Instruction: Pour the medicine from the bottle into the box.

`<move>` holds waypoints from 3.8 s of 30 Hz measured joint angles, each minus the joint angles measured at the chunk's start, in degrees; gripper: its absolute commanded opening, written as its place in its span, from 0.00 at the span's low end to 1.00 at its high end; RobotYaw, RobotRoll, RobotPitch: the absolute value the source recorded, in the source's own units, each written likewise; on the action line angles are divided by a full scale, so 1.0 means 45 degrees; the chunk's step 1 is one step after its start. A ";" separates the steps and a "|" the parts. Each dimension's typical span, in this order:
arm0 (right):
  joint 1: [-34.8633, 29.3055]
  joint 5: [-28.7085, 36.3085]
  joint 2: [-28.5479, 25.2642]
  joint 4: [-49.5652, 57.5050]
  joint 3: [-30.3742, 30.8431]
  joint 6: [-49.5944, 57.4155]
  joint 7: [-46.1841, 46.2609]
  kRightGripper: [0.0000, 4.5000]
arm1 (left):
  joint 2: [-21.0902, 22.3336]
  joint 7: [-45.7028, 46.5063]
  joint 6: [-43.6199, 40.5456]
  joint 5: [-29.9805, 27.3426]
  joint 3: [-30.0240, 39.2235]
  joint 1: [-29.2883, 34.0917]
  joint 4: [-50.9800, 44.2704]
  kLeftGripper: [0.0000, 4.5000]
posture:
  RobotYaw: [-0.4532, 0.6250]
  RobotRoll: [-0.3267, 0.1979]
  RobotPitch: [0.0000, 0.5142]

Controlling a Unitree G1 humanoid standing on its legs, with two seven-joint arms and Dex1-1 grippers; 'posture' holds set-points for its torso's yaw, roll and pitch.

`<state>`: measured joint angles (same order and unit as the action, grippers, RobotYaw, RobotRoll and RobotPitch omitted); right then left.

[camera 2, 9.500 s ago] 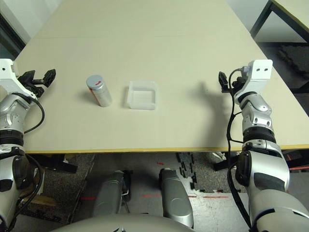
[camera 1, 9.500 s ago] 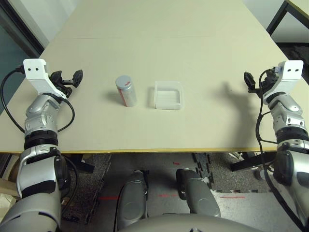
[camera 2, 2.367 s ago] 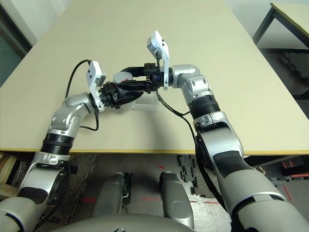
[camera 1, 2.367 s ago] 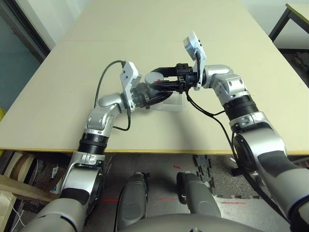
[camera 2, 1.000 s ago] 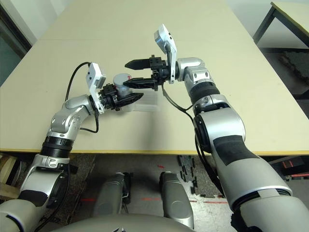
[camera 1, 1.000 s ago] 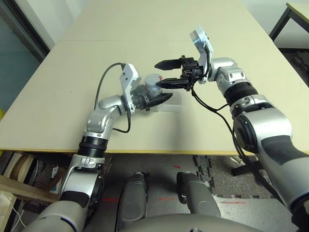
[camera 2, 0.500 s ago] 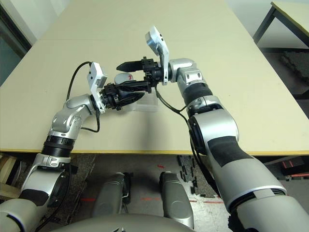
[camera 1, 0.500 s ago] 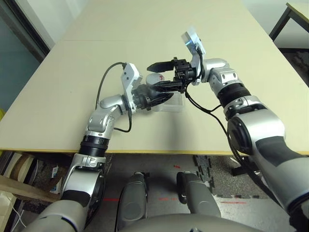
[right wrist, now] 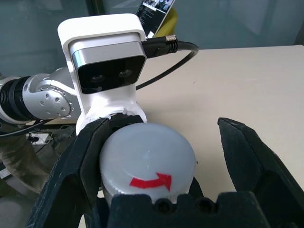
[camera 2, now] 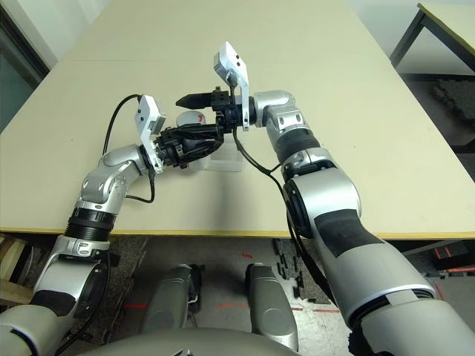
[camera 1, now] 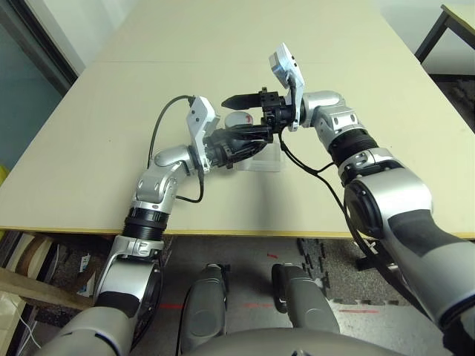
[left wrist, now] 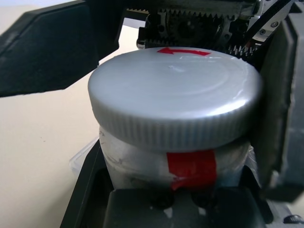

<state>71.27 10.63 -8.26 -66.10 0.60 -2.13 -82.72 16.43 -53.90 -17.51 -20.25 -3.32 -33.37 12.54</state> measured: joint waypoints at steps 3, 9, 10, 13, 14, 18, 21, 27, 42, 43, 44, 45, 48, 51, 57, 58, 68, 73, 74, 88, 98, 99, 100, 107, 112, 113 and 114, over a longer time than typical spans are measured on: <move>0.0000 -0.0010 -0.0263 -0.0050 0.0000 0.0000 -0.0039 1.00 | 0.0000 0.0082 0.0000 -0.0001 0.0017 -0.0035 0.0094 0.60 | 0.38 0.62 0.27; -0.0001 -0.0004 -0.0905 -0.0157 -0.0004 0.0012 -0.0419 1.00 | 0.0002 0.0126 0.0000 -0.0001 0.0078 -0.0179 0.0375 0.60 | 0.38 0.62 0.27; -0.0003 -0.0008 -0.1067 -0.0202 -0.0004 0.0032 -0.0535 1.00 | 0.0006 0.0126 0.0000 -0.0002 0.0103 -0.0181 0.0388 0.60 | 0.38 0.62 0.27; -0.0015 -0.0015 -0.1866 -0.0390 -0.0305 0.0224 -0.0511 1.00 | 0.0043 -0.0011 0.0089 -0.0019 0.0110 -0.0177 0.0392 0.60 | 0.38 0.62 0.26; -0.0015 -0.0014 -0.2070 -0.0389 -0.0344 0.0263 -0.0534 1.00 | 0.0039 -0.0056 0.0126 -0.0021 0.0104 -0.0178 0.0391 0.60 | 0.38 0.62 0.26; -0.0039 -0.0047 -0.2341 -0.0394 -0.0344 0.0492 -0.1021 1.00 | 0.0007 -0.0119 0.0222 -0.0023 0.0083 -0.0180 0.0388 0.60 | 0.38 0.62 0.26; -0.0062 -0.0126 -0.2465 -0.0392 -0.0319 0.0511 -0.1457 1.00 | 0.0012 -0.0138 0.0231 -0.0020 0.0083 -0.0179 0.0390 0.60 | 0.38 0.62 0.25; -0.0094 -0.0014 -0.2219 -0.0098 -0.0109 0.0897 -0.2037 1.00 | 0.0012 -0.0145 0.0288 -0.0017 0.0083 -0.0180 0.0424 0.60 | 0.38 0.62 0.24; -0.0101 0.0045 -0.0368 0.0228 -0.0258 0.0836 -0.1391 1.00 | -0.0083 -0.0247 0.0341 -0.0008 -0.0022 -0.0360 0.0441 0.60 | 0.38 0.62 0.24; -0.0095 0.0035 -0.0301 0.0220 -0.0260 0.0790 -0.1263 1.00 | -0.0102 -0.0247 0.0343 -0.0007 -0.0029 -0.0364 0.0441 0.60 | 0.38 0.62 0.24; -0.0086 0.0018 -0.0259 0.0202 -0.0265 0.0720 -0.1137 1.00 | -0.0111 -0.0247 0.0343 -0.0007 -0.0035 -0.0364 0.0441 0.60 | 0.38 0.62 0.24; -0.0079 -0.0017 -0.0209 0.0175 -0.0266 0.0619 -0.0949 1.00 | -0.0121 -0.0247 0.0343 -0.0006 -0.0038 -0.0364 0.0441 0.60 | 0.39 0.62 0.24; -0.0058 -0.0089 -0.0090 0.0099 -0.0272 0.0398 -0.0458 1.00 | -0.0151 -0.0246 0.0343 -0.0006 -0.0039 -0.0364 0.0440 0.60 | 0.39 0.62 0.24; -0.0009 -0.0095 -0.0047 0.0029 -0.0282 0.0390 -0.0280 1.00 | -0.0151 -0.0239 0.0343 -0.0006 -0.0034 -0.0363 0.0440 0.60 | 0.39 0.62 0.25; 0.0030 -0.0092 -0.0079 -0.0155 -0.0301 0.0432 -0.0257 1.00 | -0.0148 -0.0206 0.0339 0.0005 -0.0039 -0.0361 0.0440 0.60 | 0.39 0.62 0.25; 0.0033 -0.0091 -0.0100 -0.0185 -0.0309 0.0447 -0.0257 1.00 | -0.0149 -0.0182 0.0338 0.0010 -0.0042 -0.0361 0.0440 0.60 | 0.39 0.62 0.25; 0.0032 -0.0109 -0.1519 -0.0419 -0.0344 0.0731 -0.0564 1.00 | -0.0026 0.0072 0.0292 0.0020 0.0091 -0.0356 0.0466 0.60 | 0.38 0.62 0.25; 0.0006 -0.0121 -0.2168 -0.0447 -0.0695 0.0859 -0.0285 1.00 | -0.0094 -0.0185 0.0303 0.0011 -0.0048 -0.0283 0.0436 0.60 | 0.38 0.62 0.25; -0.0019 -0.0125 -0.2226 -0.0451 -0.0712 0.0887 -0.0290 1.00 | -0.0118 -0.0194 0.0304 0.0011 -0.0055 -0.0284 0.0429 0.60 | 0.38 0.62 0.25; -0.0088 0.0018 -0.2493 -0.0170 -0.0533 0.1410 -0.1979 1.00 | -0.0110 -0.0197 0.0331 0.0014 -0.0054 -0.0283 0.0430 0.60 | 0.38 0.62 0.24; -0.0112 0.0276 -0.1468 0.0329 -0.0253 0.1552 -0.2104 1.00 | -0.0195 -0.0265 0.0343 0.0022 -0.0136 -0.0287 0.0431 0.60 | 0.38 0.62 0.24; -0.0112 0.0275 -0.1417 0.0329 -0.0247 0.1537 -0.2106 1.00 | -0.0206 -0.0272 0.0343 0.0022 -0.0151 -0.0288 0.0431 0.60 | 0.38 0.62 0.24; -0.0112 0.0270 -0.1384 0.0329 -0.0238 0.1524 -0.2105 1.00 | -0.0210 -0.0277 0.0343 0.0022 -0.0160 -0.0288 0.0431 0.60 | 0.38 0.62 0.24; -0.0112 0.0077 -0.0918 0.0329 -0.0205 0.1242 -0.2039 0.96 | -0.0219 -0.0277 0.0344 0.0023 -0.0180 -0.0303 0.0432 0.60 | 0.39 0.62 0.24; -0.0111 -0.0042 -0.0888 0.0328 -0.0213 0.1042 -0.1872 0.62 | -0.0209 -0.0258 0.0343 0.0026 -0.0174 -0.0302 0.0436 0.60 | 0.39 0.62 0.24; -0.0110 -0.0038 -0.0882 0.0328 -0.0219 0.1051 -0.1878 0.58 | -0.0204 -0.0244 0.0345 0.0034 -0.0173 -0.0303 0.0436 0.60 | 0.38 0.62 0.24; -0.0110 -0.0031 -0.0880 0.0328 -0.0236 0.1086 -0.1878 0.58 | -0.0204 -0.0242 0.0350 0.0032 -0.0173 -0.0303 0.0436 0.60 | 0.38 0.62 0.24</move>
<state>70.77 10.50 -12.22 -64.63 -0.46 2.76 -91.17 15.51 -54.99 -15.94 -20.11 -4.10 -34.74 14.50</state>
